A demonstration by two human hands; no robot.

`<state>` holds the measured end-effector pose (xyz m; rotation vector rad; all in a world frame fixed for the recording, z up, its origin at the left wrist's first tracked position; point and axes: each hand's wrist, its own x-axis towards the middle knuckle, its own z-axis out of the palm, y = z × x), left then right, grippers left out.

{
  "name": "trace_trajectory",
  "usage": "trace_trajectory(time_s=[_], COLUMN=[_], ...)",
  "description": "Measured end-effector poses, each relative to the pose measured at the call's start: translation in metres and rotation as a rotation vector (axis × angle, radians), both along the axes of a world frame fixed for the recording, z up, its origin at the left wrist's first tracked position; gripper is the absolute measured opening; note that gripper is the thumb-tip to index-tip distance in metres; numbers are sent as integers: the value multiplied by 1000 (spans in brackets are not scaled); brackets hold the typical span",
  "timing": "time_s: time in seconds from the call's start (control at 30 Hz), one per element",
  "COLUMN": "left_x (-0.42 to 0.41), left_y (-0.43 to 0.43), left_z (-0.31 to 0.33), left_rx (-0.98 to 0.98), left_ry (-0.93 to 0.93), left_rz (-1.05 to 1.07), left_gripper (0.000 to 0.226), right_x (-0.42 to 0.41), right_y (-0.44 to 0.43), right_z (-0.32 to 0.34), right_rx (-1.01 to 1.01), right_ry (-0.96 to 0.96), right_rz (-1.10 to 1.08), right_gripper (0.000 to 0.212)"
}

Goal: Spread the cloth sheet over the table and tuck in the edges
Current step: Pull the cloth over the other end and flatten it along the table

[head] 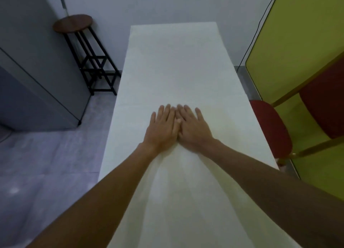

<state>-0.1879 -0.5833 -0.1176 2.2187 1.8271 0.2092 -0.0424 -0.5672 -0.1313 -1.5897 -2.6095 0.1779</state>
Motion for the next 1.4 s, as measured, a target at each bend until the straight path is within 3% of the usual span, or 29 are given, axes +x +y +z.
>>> trace_trajectory(time_s=[0.13, 0.23, 0.3, 0.37, 0.5, 0.6, 0.7, 0.8, 0.87, 1.03, 1.13, 1.3, 1.4], left_x=[-76, -126, -114, -72, 11, -8, -74, -128, -123, 2, 45, -45, -116], left_y=[-26, -58, -86, -124, -221, -261, -277, -301, -319, -377, -411, -432, -442], left_z=[-12, -7, 0, 9, 1, -4, -3, -1, 3, 14, 12, 8, 9], left_rx=[-7, -68, -18, 34, -3, -13, -2, -64, -95, -56, -139, -173, -212], left_ry=[155, 156, 89, -6, -25, 67, 159, 199, 165, -84, -83, 83, 167], left_rz=[43, 241, 274, 179, -18, -134, -248, -101, 55, 74, 81, -2, 92], left_gripper=[74, 66, 70, 74, 66, 64, 65, 70, 72, 63, 62, 73, 82], right_x=[104, 171, 159, 115, 34, 59, 142, 217, 218, 93, 40, 126, 202], right_y=[3, -17, -49, -96, -213, -251, -262, -282, -295, -357, -400, -406, -399], right_z=[4, 25, 28, 26, 11, 8, 11, 23, 30, 27, 21, 20, 23], right_rx=[8, -96, -24, 111, -58, -75, -76, -165, -180, -130, -172, -170, -199], right_ry=[-118, -146, -126, -67, 29, -18, -98, -103, -59, 78, 51, -76, -106], right_rz=[-286, -554, -498, -296, -76, -82, -199, -412, -511, -279, -167, -210, -354], right_gripper=[88, 81, 76, 72, 67, 68, 72, 79, 81, 67, 64, 72, 82])
